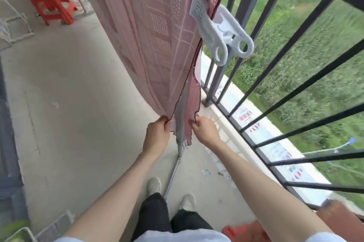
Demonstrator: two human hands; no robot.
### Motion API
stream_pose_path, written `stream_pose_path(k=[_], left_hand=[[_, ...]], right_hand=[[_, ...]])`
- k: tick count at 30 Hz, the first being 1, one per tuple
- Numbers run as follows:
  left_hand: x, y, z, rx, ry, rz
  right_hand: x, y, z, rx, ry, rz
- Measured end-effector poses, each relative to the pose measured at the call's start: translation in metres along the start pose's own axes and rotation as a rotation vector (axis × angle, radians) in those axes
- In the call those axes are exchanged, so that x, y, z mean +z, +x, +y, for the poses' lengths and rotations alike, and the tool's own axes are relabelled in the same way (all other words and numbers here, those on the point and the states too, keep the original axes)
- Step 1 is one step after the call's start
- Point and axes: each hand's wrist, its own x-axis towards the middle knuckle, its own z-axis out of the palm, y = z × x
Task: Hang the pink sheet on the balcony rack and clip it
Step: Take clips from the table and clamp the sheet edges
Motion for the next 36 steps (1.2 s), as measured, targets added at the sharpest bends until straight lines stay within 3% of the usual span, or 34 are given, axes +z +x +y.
stream_pose_path(k=[6, 9, 13, 17, 26, 36], left_hand=[[-0.026, 0.0, -0.057, -0.078, -0.066, 0.257], [-0.025, -0.001, -0.071, -0.091, -0.077, 0.298], [0.005, 0.008, -0.079, -0.007, -0.092, 0.129], [0.032, 0.033, -0.08, -0.071, -0.157, -0.01], [0.038, 0.095, -0.121, -0.229, -0.083, -0.105], [0.087, 0.125, -0.165, -0.565, -0.166, -0.154]], right_hand=[[0.009, 0.018, 0.004, 0.054, 0.039, 0.049], [0.016, 0.02, 0.004, 0.05, 0.047, 0.046], [0.043, 0.031, -0.018, 0.0, 0.11, -0.061], [0.06, 0.047, -0.029, -0.009, 0.16, -0.069], [0.105, 0.098, -0.032, -0.022, 0.278, -0.076], [0.18, 0.142, 0.008, 0.051, 0.307, 0.012]])
